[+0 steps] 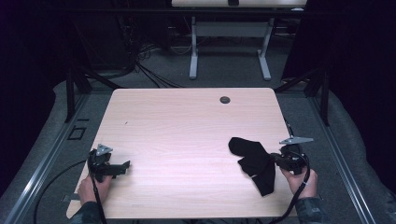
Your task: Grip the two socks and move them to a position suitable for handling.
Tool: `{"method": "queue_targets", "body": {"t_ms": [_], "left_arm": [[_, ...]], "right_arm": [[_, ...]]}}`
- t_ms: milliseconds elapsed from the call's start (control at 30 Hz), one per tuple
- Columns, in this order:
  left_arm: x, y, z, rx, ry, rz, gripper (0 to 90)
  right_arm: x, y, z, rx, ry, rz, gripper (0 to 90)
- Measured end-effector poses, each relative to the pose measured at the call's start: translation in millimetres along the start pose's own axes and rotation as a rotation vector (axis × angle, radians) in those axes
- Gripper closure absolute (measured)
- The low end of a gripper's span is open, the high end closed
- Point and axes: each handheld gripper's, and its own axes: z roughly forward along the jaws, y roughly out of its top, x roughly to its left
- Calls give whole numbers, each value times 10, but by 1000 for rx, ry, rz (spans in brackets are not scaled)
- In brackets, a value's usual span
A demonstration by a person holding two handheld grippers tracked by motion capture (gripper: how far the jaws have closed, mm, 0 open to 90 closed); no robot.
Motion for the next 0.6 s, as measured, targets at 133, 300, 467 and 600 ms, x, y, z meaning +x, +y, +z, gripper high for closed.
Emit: {"method": "queue_targets", "body": {"t_ms": [133, 300, 467, 600], "left_arm": [[0, 0, 0, -1, 0, -2, 3], [0, 1, 0, 0, 0, -1, 3], [-1, 1, 1, 0, 0, -2, 3], [0, 0, 1, 0, 0, -2, 3]], "right_arm": [[89, 59, -158, -45, -14, -25, 877], [172, 201, -316, -72, -13, -69, 877], [294, 311, -501, -118, -22, -107, 877], [386, 396, -650, -166, -19, -130, 877]]}}
